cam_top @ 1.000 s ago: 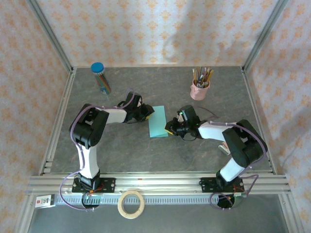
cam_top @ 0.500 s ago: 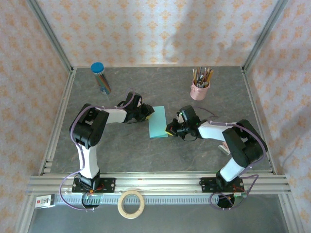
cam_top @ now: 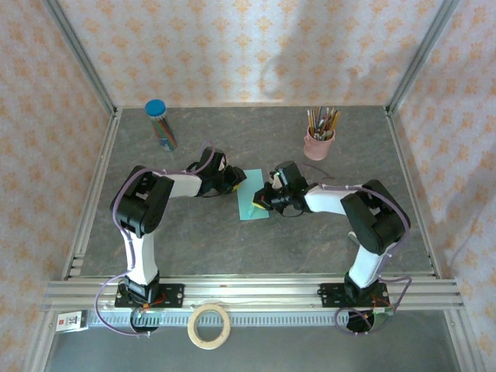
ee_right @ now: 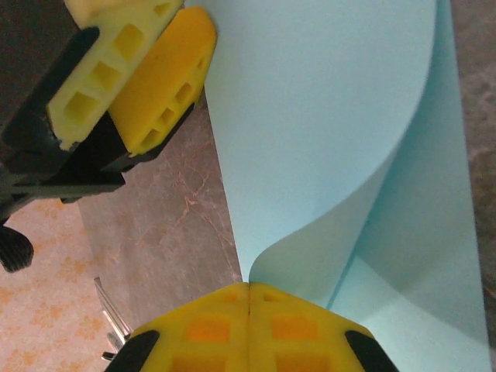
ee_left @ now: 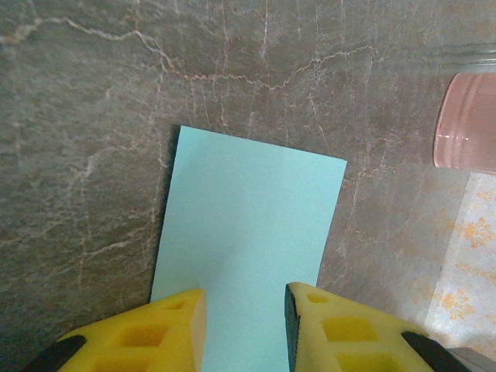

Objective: Fold a paper plane with a square sheet of paper (pick it up from the middle)

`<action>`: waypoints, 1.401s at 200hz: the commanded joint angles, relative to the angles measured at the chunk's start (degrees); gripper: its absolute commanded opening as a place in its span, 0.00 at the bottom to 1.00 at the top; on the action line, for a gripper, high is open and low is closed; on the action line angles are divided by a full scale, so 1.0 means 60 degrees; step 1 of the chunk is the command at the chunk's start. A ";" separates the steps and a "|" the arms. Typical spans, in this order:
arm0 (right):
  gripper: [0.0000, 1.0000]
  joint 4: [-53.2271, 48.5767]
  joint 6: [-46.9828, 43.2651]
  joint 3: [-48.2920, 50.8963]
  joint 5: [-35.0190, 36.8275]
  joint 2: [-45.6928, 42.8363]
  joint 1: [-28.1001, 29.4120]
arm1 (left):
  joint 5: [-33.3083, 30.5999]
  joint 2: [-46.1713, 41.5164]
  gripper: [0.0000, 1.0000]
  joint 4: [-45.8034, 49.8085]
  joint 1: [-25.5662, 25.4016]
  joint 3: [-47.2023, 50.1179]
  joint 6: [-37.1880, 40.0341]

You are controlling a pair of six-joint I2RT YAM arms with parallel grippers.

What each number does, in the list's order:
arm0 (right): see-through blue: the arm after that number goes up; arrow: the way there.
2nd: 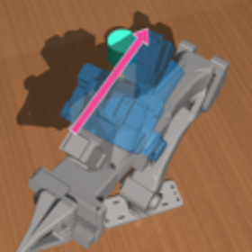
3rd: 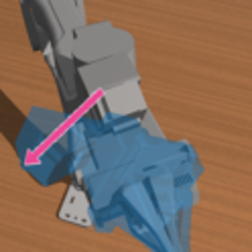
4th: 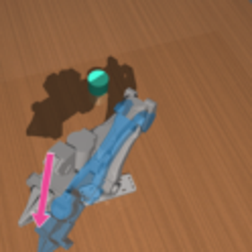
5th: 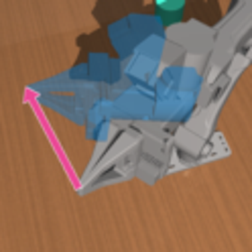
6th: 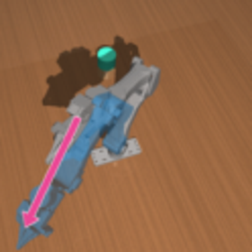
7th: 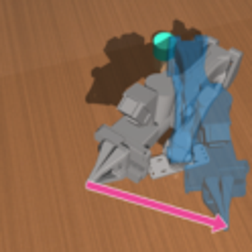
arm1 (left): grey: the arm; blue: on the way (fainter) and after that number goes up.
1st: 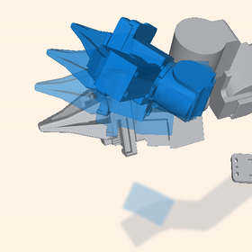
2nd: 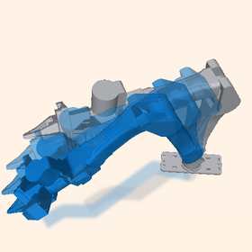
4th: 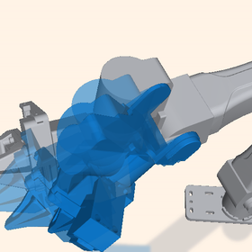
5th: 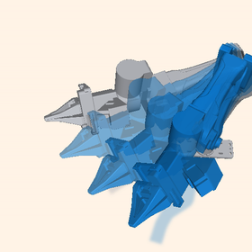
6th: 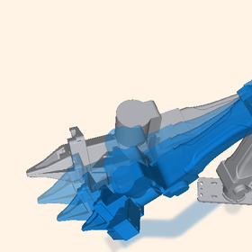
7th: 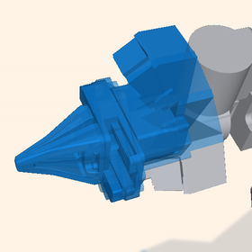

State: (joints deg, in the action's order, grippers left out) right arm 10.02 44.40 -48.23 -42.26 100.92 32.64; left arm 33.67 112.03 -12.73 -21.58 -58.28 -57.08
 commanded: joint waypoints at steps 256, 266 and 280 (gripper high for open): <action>0.00 0.1828 0.0795 -0.0487 0.0451 0.1256 0.0140 | 0.0043 0.0318 0.30 0.0383 -0.0095 0.0352 0.0322; 0.00 0.1868 0.0836 -0.0473 0.0487 0.1255 0.0143 | 0.0043 0.0327 0.30 0.0390 -0.0095 0.0353 0.0326; 0.00 0.1889 0.0844 -0.0487 0.0500 0.1270 0.0146 | 0.0043 0.0338 0.30 0.0394 -0.0101 0.0353 0.0323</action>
State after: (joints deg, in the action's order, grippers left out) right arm 19.57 48.69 -50.09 -40.84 108.18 33.12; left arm 33.87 112.14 -13.47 -21.58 -57.91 -56.45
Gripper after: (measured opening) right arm 0.039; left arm 0.303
